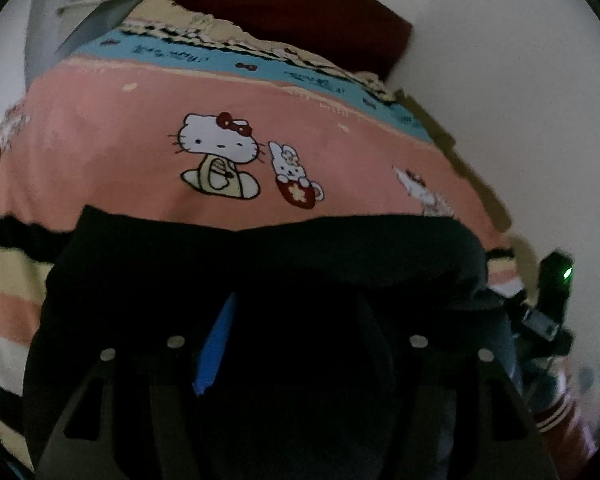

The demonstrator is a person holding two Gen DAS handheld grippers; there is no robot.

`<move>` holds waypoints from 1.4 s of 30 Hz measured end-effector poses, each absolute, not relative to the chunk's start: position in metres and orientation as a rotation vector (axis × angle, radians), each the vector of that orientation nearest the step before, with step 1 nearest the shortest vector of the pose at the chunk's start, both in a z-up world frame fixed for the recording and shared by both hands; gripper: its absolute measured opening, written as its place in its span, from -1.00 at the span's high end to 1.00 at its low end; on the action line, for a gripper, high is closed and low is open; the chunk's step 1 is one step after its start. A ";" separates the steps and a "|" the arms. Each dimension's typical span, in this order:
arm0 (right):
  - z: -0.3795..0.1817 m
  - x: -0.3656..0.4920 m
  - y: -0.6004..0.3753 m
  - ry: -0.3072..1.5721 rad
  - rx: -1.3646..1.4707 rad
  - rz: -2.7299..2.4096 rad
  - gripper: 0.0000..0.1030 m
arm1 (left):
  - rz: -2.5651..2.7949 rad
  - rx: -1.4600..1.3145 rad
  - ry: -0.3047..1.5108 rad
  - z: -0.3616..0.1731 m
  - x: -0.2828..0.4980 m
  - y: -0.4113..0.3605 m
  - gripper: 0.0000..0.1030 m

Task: Fold large clothes
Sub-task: 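Lower the folded jacket onto the blanket with both grippers, then open both grippers and pull them back from the jacket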

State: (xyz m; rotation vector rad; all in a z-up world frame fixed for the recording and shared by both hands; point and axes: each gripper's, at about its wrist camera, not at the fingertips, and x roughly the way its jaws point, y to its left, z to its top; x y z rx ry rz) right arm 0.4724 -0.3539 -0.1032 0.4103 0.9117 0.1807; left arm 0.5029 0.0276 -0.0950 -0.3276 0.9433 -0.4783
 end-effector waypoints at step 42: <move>0.034 0.050 -0.257 0.546 0.070 -0.084 -0.99 | -0.007 -0.016 0.589 0.016 0.056 0.028 -0.37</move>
